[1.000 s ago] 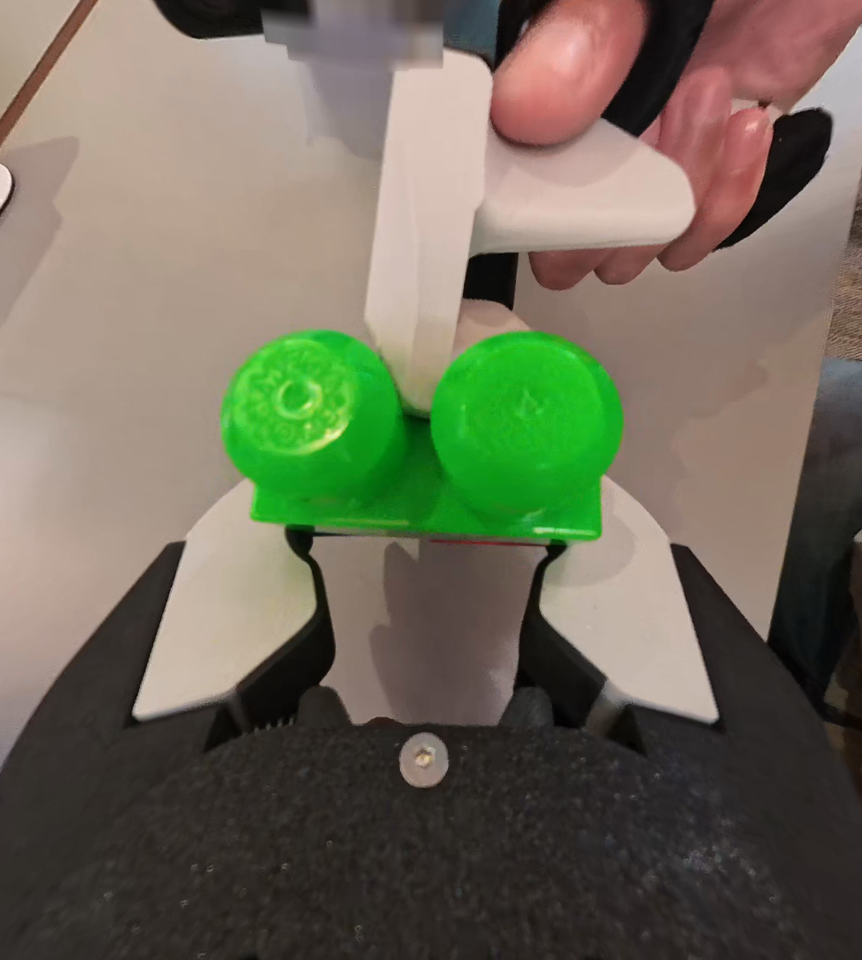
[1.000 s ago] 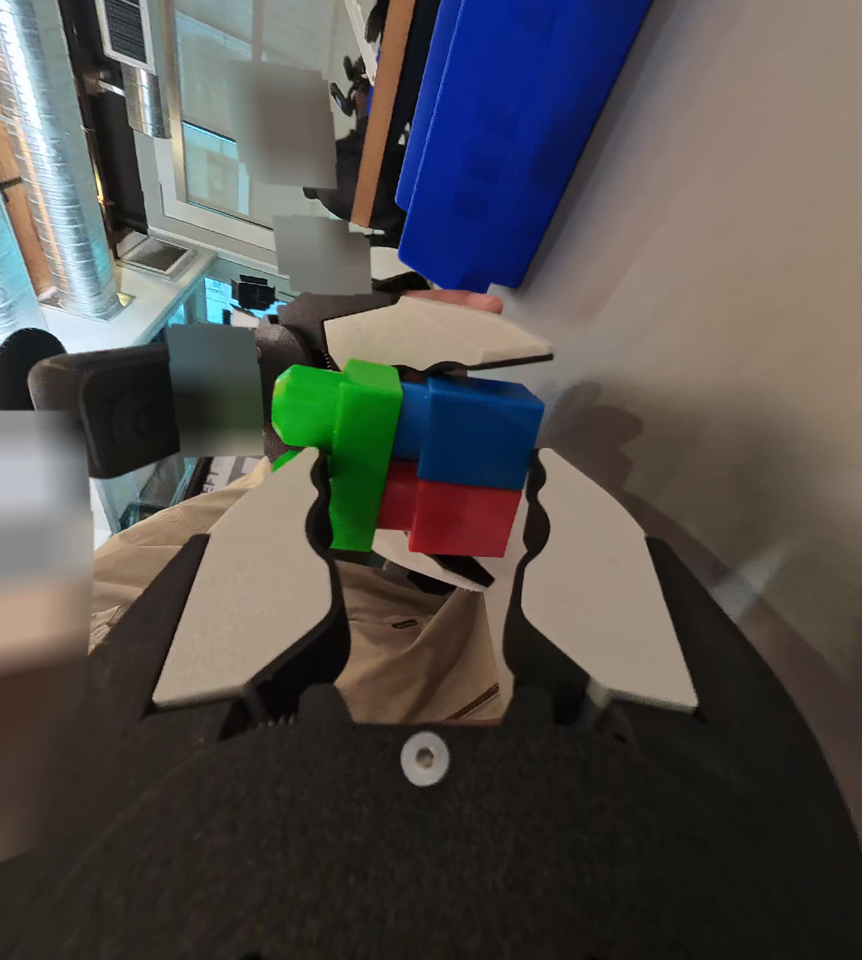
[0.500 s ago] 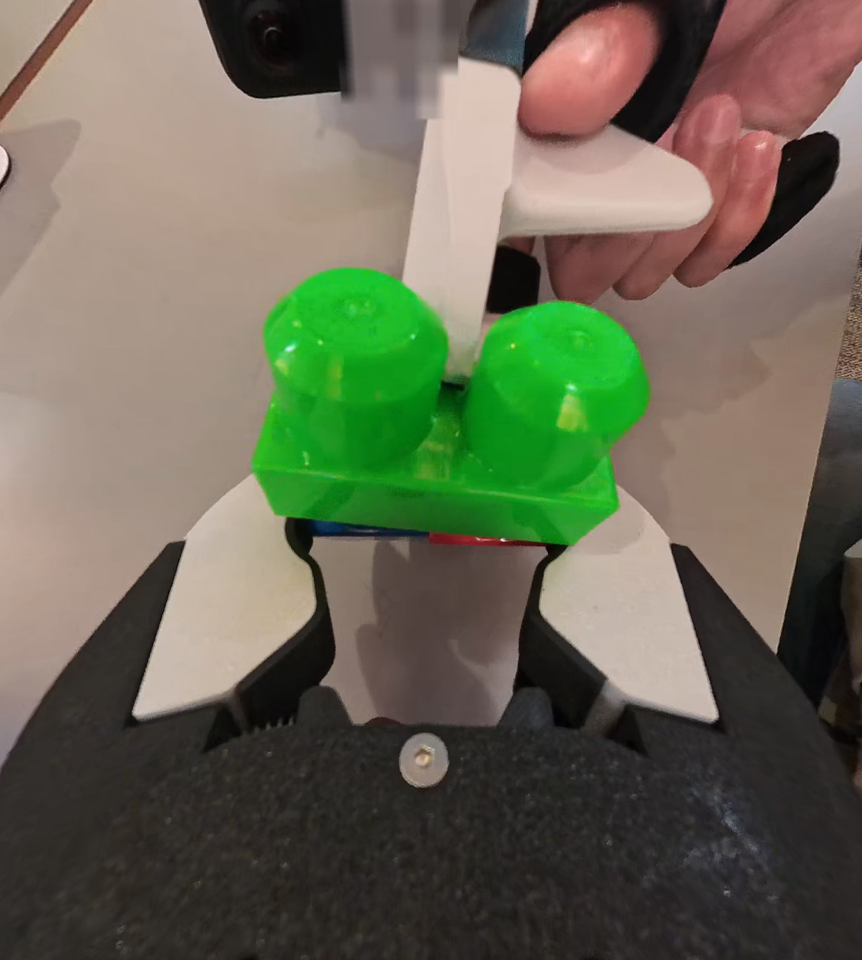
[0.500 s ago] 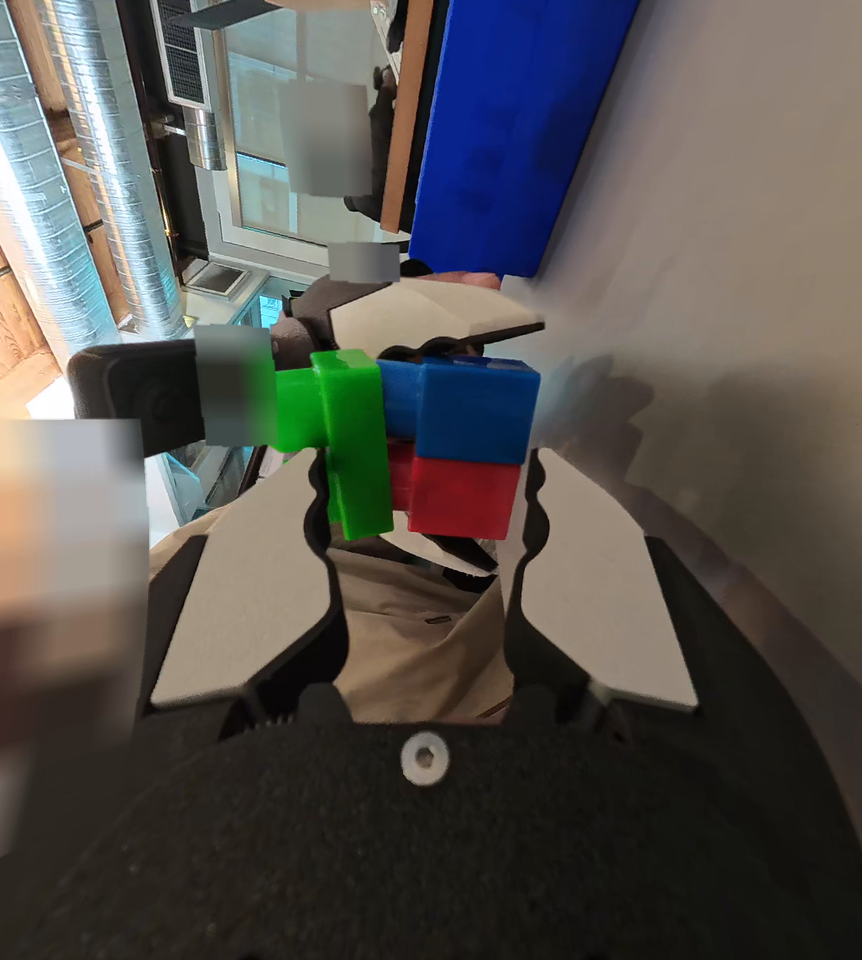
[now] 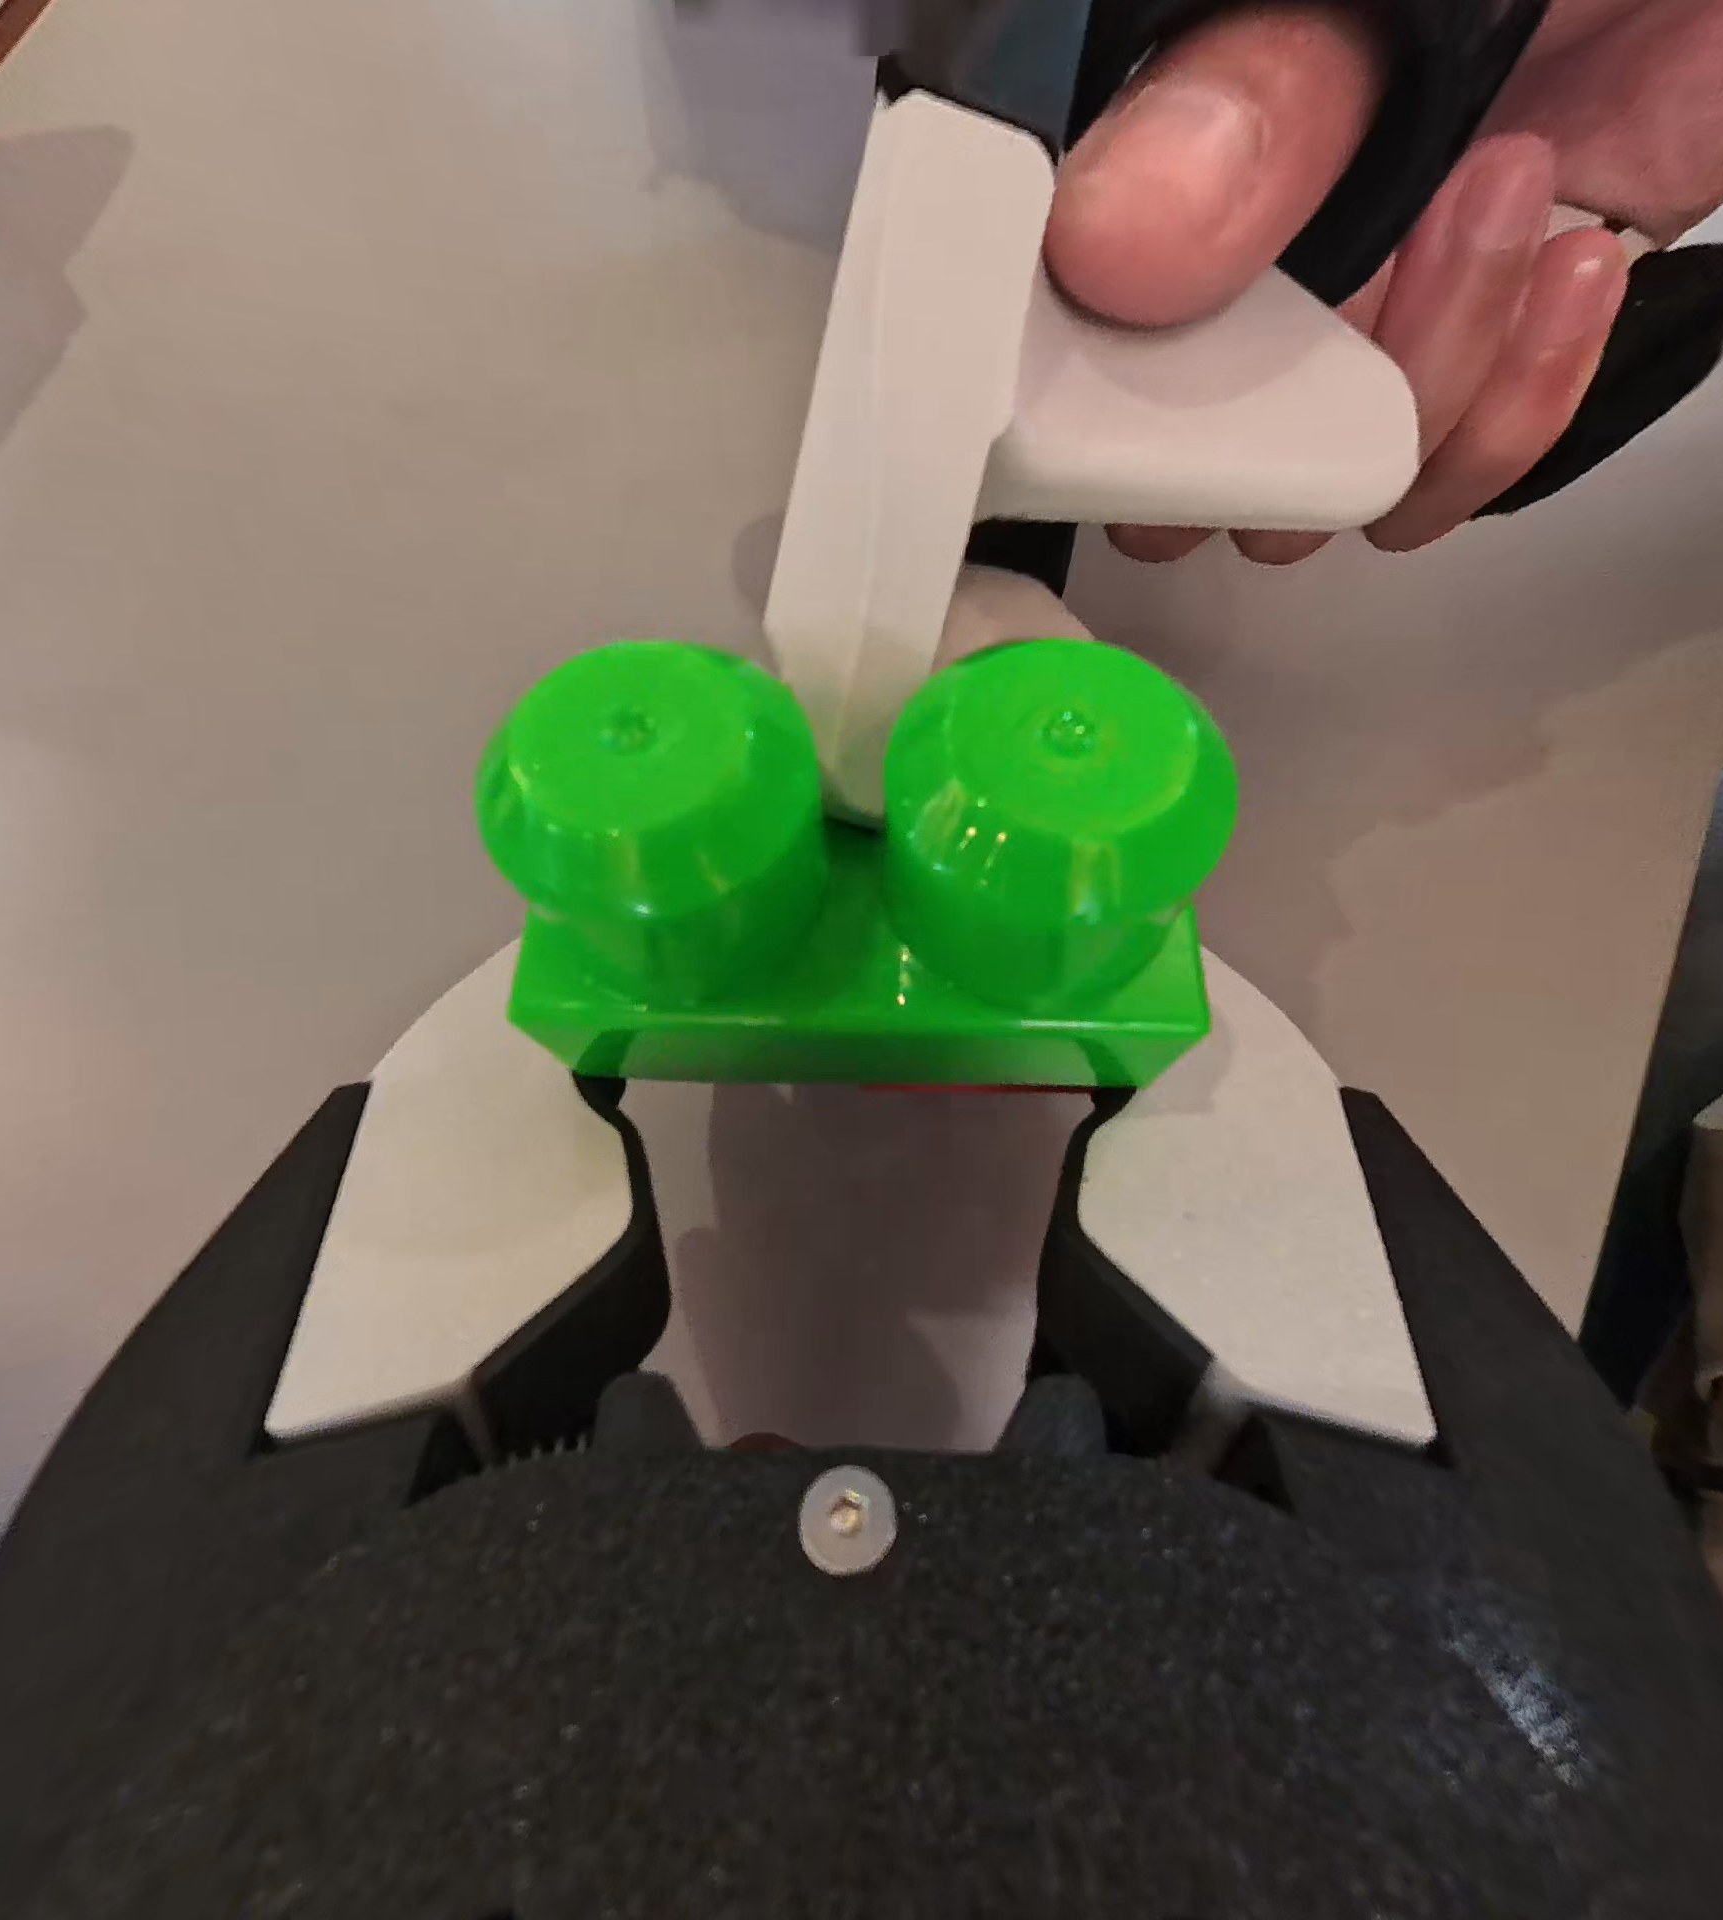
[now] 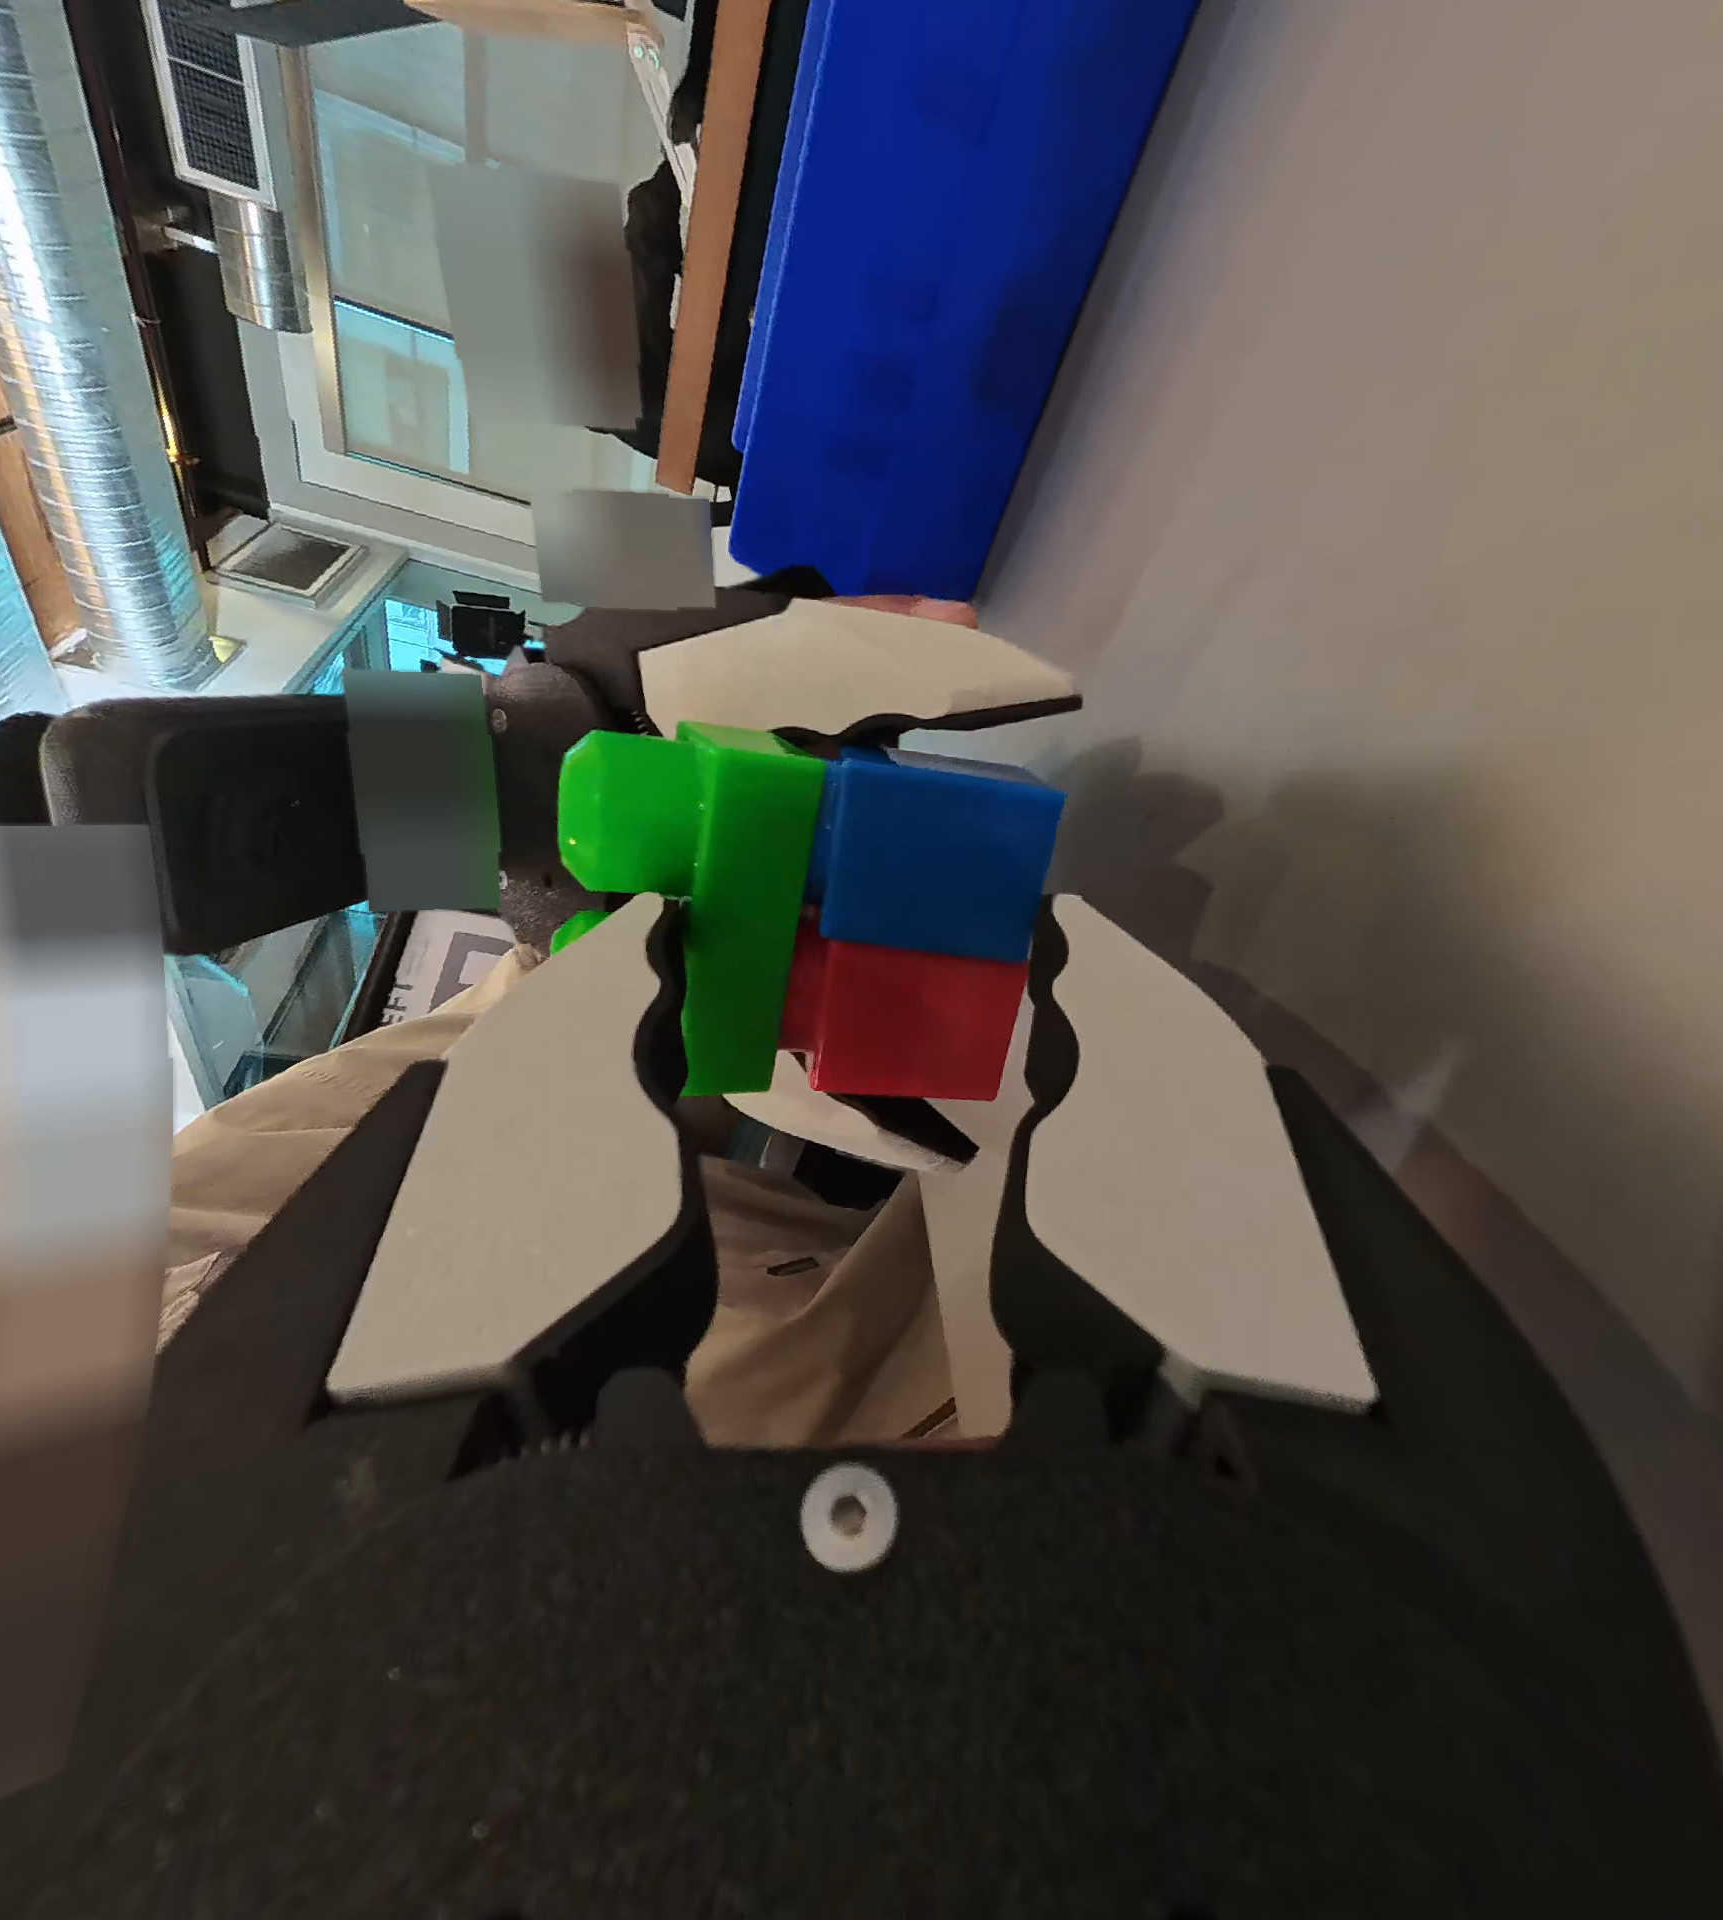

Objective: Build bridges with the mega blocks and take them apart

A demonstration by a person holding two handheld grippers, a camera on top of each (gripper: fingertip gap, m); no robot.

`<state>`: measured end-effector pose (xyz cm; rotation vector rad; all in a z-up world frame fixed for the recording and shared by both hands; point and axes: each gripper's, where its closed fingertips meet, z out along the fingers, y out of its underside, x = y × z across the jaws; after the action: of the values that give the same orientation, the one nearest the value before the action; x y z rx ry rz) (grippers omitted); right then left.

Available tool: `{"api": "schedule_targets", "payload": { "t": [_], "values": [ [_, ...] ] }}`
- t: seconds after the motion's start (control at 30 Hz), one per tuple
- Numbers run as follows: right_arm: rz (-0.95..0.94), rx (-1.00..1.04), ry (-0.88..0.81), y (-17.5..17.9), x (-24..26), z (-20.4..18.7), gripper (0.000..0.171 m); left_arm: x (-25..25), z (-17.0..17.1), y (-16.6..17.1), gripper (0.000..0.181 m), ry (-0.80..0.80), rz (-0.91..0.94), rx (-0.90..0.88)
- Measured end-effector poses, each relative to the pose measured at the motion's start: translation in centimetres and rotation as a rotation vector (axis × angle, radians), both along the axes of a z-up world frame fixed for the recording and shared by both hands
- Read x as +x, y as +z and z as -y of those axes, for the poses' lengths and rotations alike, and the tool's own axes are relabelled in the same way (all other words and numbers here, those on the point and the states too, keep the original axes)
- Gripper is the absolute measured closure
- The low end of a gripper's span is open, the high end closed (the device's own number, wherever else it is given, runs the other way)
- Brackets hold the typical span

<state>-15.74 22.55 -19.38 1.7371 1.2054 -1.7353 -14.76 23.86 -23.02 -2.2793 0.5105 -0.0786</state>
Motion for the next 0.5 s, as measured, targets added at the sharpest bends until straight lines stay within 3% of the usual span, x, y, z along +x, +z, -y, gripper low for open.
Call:
{"api": "schedule_targets", "payload": {
  "t": [0.4, 0.5],
  "values": [
    [-0.055, 0.119, -0.016, 2.0, -1.1, -1.5, 0.113, -1.0, 0.2, -0.1, 0.093, 0.063, 0.082, 0.01],
    [-0.133, 0.198, -0.009, 3.9, -1.0, -2.4, 0.135, -1.1, 0.4, 0.0, 0.093, 0.07, 0.099, 0.017]
  ]
}}
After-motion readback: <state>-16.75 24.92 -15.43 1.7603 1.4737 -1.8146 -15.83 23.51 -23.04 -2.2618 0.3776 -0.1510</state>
